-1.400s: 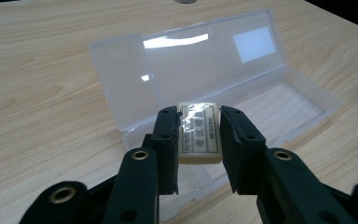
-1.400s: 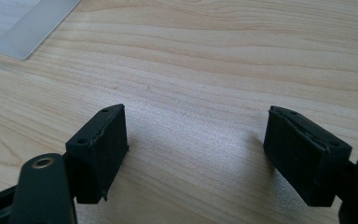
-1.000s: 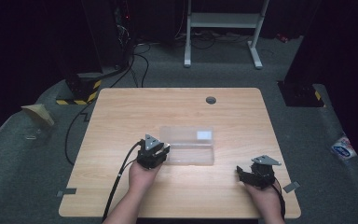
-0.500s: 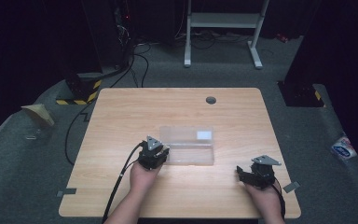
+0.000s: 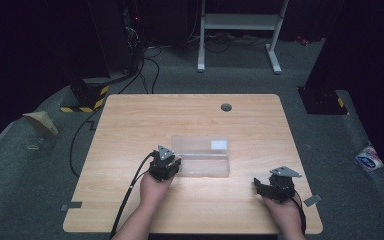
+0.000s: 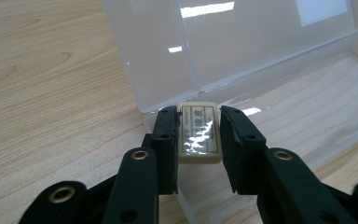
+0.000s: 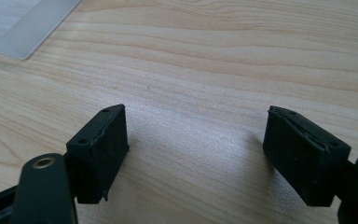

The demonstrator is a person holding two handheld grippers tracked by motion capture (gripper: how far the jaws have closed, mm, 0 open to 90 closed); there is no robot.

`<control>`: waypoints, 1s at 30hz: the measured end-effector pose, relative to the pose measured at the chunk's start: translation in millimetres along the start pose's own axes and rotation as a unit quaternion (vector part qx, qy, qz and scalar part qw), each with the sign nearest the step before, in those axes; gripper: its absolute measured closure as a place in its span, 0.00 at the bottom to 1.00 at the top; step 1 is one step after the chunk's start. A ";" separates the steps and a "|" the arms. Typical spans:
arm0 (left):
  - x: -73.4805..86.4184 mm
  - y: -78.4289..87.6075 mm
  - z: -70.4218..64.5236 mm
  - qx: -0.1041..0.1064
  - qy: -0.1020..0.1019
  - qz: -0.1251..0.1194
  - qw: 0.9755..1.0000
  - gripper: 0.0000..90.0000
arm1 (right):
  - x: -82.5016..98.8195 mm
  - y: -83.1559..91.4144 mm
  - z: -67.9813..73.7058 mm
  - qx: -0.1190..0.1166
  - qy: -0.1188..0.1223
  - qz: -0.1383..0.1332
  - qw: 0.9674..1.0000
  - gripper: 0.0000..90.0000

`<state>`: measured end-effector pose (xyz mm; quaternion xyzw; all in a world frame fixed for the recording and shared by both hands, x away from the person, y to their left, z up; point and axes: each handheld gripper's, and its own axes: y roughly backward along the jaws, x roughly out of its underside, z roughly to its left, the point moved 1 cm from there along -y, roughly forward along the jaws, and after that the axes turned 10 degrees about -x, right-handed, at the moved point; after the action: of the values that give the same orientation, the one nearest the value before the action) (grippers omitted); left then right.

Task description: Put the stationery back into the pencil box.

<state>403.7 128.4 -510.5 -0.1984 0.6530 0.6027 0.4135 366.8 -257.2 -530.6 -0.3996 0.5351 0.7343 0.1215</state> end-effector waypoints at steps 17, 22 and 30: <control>0.4 -1.9 -2.7 -0.001 -0.004 0.003 1.000 0.77 | 0.0 0.0 0.0 0.000 0.000 0.000 1.000 0.24; 0.4 -1.2 -2.8 0.001 -0.002 0.002 1.000 0.76 | 0.0 0.1 0.0 0.000 0.000 0.000 1.000 0.24; -0.5 3.6 0.0 0.007 0.001 -0.008 1.000 0.73 | 0.0 0.1 0.0 0.000 0.000 0.000 1.000 0.24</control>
<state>401.3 129.0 -507.8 -0.2007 0.6562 0.5946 0.4190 366.7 -257.2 -530.6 -0.3995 0.5352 0.7342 0.1221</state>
